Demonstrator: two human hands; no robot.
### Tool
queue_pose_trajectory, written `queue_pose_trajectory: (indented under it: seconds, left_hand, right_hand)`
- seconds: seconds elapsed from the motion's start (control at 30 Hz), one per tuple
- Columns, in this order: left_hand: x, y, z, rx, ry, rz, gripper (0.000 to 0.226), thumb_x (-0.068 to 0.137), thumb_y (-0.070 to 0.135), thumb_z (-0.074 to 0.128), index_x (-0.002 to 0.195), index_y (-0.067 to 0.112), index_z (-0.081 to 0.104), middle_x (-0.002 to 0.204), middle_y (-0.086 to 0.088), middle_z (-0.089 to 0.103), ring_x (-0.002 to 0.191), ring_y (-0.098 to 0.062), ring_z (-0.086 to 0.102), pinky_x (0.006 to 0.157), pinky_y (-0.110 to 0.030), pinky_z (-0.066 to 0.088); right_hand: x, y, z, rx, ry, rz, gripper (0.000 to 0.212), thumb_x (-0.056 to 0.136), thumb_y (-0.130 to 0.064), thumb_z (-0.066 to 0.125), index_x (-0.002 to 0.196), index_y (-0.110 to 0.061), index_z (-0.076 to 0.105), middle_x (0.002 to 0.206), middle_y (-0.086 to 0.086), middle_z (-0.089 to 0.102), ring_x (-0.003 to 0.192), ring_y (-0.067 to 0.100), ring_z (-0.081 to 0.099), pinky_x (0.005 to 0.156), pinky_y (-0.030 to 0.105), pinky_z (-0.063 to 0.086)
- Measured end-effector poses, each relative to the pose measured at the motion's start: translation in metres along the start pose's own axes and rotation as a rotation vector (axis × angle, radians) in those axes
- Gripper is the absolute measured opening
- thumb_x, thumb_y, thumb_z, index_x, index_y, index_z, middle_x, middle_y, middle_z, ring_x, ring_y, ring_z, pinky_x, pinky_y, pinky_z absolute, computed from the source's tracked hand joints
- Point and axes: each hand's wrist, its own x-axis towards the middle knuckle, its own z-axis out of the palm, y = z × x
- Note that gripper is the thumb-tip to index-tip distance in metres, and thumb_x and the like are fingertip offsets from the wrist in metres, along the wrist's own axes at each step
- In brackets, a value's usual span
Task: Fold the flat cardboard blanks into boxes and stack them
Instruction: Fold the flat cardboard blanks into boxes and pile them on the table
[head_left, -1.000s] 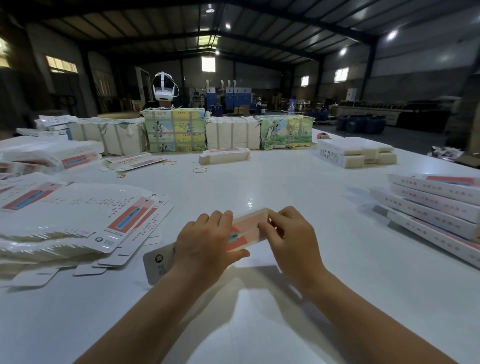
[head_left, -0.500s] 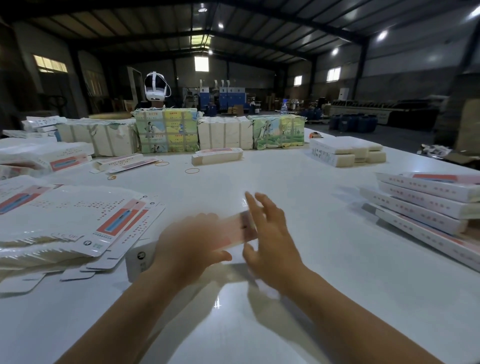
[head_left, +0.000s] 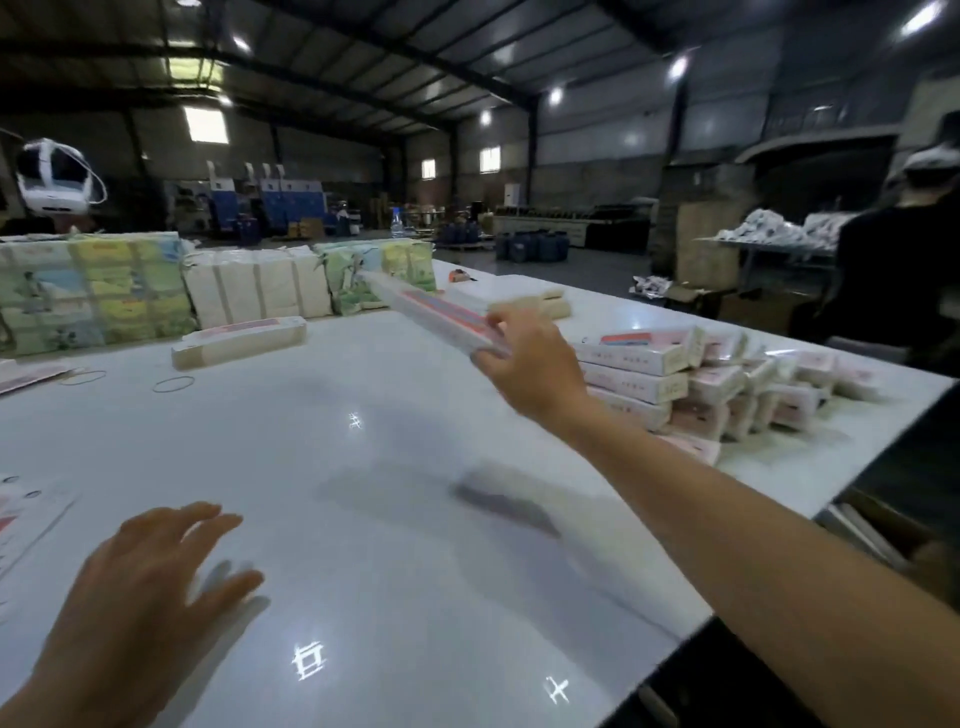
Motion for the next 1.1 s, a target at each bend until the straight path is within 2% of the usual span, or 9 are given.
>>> queue_pose_trajectory:
  seconds: [0.13, 0.27, 0.33, 0.43, 0.57, 0.63, 0.77, 0.93, 1.1]
  left_hand:
    - [0.003, -0.012, 0.016, -0.131, -0.182, -0.132, 0.047, 0.066, 0.071, 0.045, 0.090, 0.037, 0.067, 0.099, -0.001, 0.069, 0.096, -0.033, 0.061, 0.080, -0.055, 0.048]
    - [0.007, -0.021, 0.025, -0.128, -0.224, -0.106, 0.064, 0.070, 0.074, 0.040, 0.097, 0.024, 0.071, 0.099, 0.004, 0.067, 0.097, -0.029, 0.061, 0.081, -0.049, 0.048]
    - [0.009, -0.020, 0.024, -0.137, -0.219, -0.101, 0.064, 0.070, 0.073, 0.041, 0.098, 0.023, 0.071, 0.099, 0.003, 0.066, 0.096, -0.030, 0.061, 0.081, -0.050, 0.048]
    - [0.010, -0.014, 0.019, -0.161, -0.211, -0.079, 0.065, 0.069, 0.069, 0.043, 0.097, 0.018, 0.072, 0.100, -0.002, 0.067, 0.095, -0.033, 0.061, 0.082, -0.052, 0.048]
    - [0.010, 0.005, 0.006, -0.191, -0.209, -0.091, 0.055, 0.074, 0.061, 0.051, 0.100, 0.017, 0.071, 0.106, -0.002, 0.066, 0.099, -0.028, 0.058, 0.086, -0.046, 0.046]
    - [0.008, 0.015, -0.002, -0.200, -0.215, -0.112, 0.039, 0.084, 0.048, 0.060, 0.107, 0.018, 0.068, 0.114, 0.002, 0.063, 0.105, -0.023, 0.053, 0.090, -0.040, 0.043]
    - [0.006, 0.022, -0.009, -0.219, -0.234, -0.161, 0.035, 0.085, 0.045, 0.051, 0.104, 0.019, 0.065, 0.109, 0.009, 0.060, 0.106, -0.015, 0.049, 0.088, -0.030, 0.040]
    - [0.001, 0.019, -0.010, -0.251, -0.193, -0.180, 0.020, 0.092, 0.023, 0.055, 0.104, 0.013, 0.066, 0.109, 0.001, 0.063, 0.102, -0.016, 0.052, 0.089, -0.029, 0.041]
    - [0.004, 0.016, -0.013, -0.326, -0.218, -0.289, 0.023, 0.085, 0.024, 0.052, 0.091, 0.010, 0.069, 0.098, -0.003, 0.066, 0.090, -0.016, 0.057, 0.084, -0.036, 0.047]
  right_hand:
    - [0.029, 0.083, -0.048, -0.203, 0.193, 0.243, 0.034, 0.088, -0.031, 0.056, 0.118, -0.015, 0.054, 0.119, 0.013, 0.053, 0.107, 0.033, 0.049, 0.089, 0.042, 0.042]
    - [0.030, 0.142, -0.063, -0.533, -0.001, 0.544, 0.039, 0.090, -0.031, 0.048, 0.126, -0.015, 0.055, 0.130, 0.016, 0.048, 0.119, 0.036, 0.041, 0.099, 0.047, 0.034]
    - [0.024, 0.152, -0.062, -0.612, -0.052, 0.585, 0.042, 0.092, -0.033, 0.045, 0.129, -0.016, 0.054, 0.131, 0.016, 0.048, 0.121, 0.036, 0.040, 0.102, 0.048, 0.031]
    - [0.022, 0.140, -0.059, -0.607, 0.035, 0.487, 0.044, 0.090, -0.027, 0.049, 0.133, -0.017, 0.051, 0.141, 0.014, 0.039, 0.130, 0.034, 0.029, 0.106, 0.050, 0.026]
    - [0.021, 0.080, -0.035, -0.355, 0.084, 0.116, 0.042, 0.089, -0.017, 0.055, 0.131, -0.013, 0.055, 0.143, 0.013, 0.041, 0.133, 0.031, 0.029, 0.107, 0.047, 0.027]
    - [0.013, 0.034, -0.012, -0.151, 0.006, -0.057, 0.034, 0.089, -0.013, 0.057, 0.122, -0.011, 0.063, 0.136, 0.013, 0.051, 0.128, 0.030, 0.038, 0.107, 0.041, 0.030]
    - [-0.030, -0.050, 0.047, 0.085, -0.279, -0.265, 0.027, 0.091, -0.017, 0.056, 0.115, -0.015, 0.068, 0.127, 0.006, 0.060, 0.119, 0.024, 0.048, 0.100, 0.027, 0.032]
    - [-0.089, -0.103, 0.116, 0.055, -0.598, -0.330, 0.031, 0.096, -0.019, 0.044, 0.118, -0.017, 0.065, 0.127, 0.003, 0.055, 0.120, 0.023, 0.046, 0.097, 0.033, 0.040]
    - [-0.104, -0.097, 0.133, 0.004, -0.544, -0.390, 0.030, 0.098, -0.024, 0.039, 0.113, -0.021, 0.066, 0.120, -0.004, 0.057, 0.108, 0.019, 0.048, 0.089, 0.029, 0.039]
